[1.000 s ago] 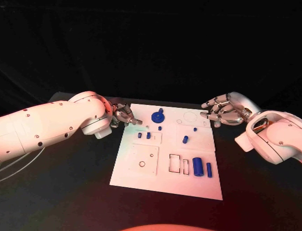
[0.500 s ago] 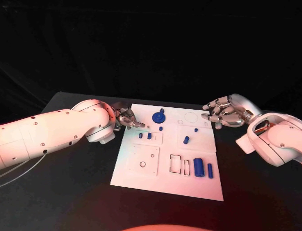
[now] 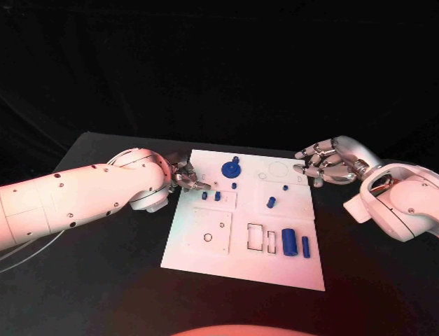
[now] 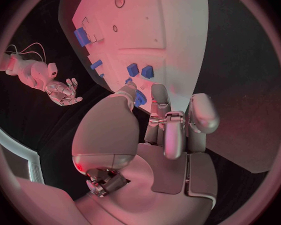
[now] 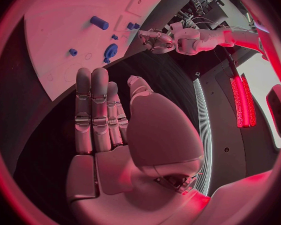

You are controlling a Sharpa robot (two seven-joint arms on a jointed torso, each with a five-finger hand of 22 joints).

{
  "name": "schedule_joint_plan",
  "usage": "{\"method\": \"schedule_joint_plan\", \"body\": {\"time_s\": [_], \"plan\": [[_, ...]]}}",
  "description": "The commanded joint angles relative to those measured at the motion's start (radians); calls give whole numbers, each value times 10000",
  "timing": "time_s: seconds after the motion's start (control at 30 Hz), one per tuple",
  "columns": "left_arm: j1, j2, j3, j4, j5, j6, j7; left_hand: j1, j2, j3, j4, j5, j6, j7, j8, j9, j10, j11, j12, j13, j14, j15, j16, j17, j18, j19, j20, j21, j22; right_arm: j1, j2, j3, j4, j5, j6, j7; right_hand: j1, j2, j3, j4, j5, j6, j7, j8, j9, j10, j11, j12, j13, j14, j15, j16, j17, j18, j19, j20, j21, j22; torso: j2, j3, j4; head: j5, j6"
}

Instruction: Assemble the parts on the task board

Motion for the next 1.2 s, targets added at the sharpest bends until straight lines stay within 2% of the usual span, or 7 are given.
{"method": "schedule_joint_plan", "body": {"time_s": [0.03,0.47,1.0,1.2], "plan": [[-12,64,4,-34,-289,501,-342,-87,8,-55,-2,35,75,-31,70,-13,103,-5,62,17,965,-19,42,2390,-53,78,12,81,44,-9,-1,0,8,-30,93,78,-113,-2,35,32,43,-1,22,52,-11,-54,-30,-25,-10,95,7,-22,17,47,64,-7,-36,-11,-1,6,-3,5,-17],[-73,338,3,-231,-246,696,-338,-69,32,-42,-13,37,108,-50,90,-23,142,-22,104,49,965,-33,41,2388,-65,115,1,123,107,-13,17,0,3,-24,104,87,-118,4,47,20,59,-11,21,60,-14,-59,-32,-19,-43,110,6,-68,31,47,80,-9,-71,-32,5,7,-11,7,-35],[-102,436,2,-338,-172,909,-378,232,141,102,-63,38,152,-87,129,-85,188,-63,138,50,965,-75,41,2389,-84,172,-35,198,212,-17,38,0,-16,-18,115,95,-116,9,53,18,64,-11,21,62,-15,-60,-33,-18,-48,113,5,-75,34,47,84,-9,-76,-35,2,8,-1,-10,-71],[-102,458,2,-344,-76,892,-342,458,286,248,-80,38,165,-104,148,-129,189,-80,119,13,964,-90,40,2387,-90,183,-48,225,249,-25,49,0,-24,-12,117,102,-116,9,53,18,64,-11,21,62,-15,-60,-33,-18,-48,113,5,-75,34,47,84,-9,-76,-35,-4,6,-8,-4,-82]]}}
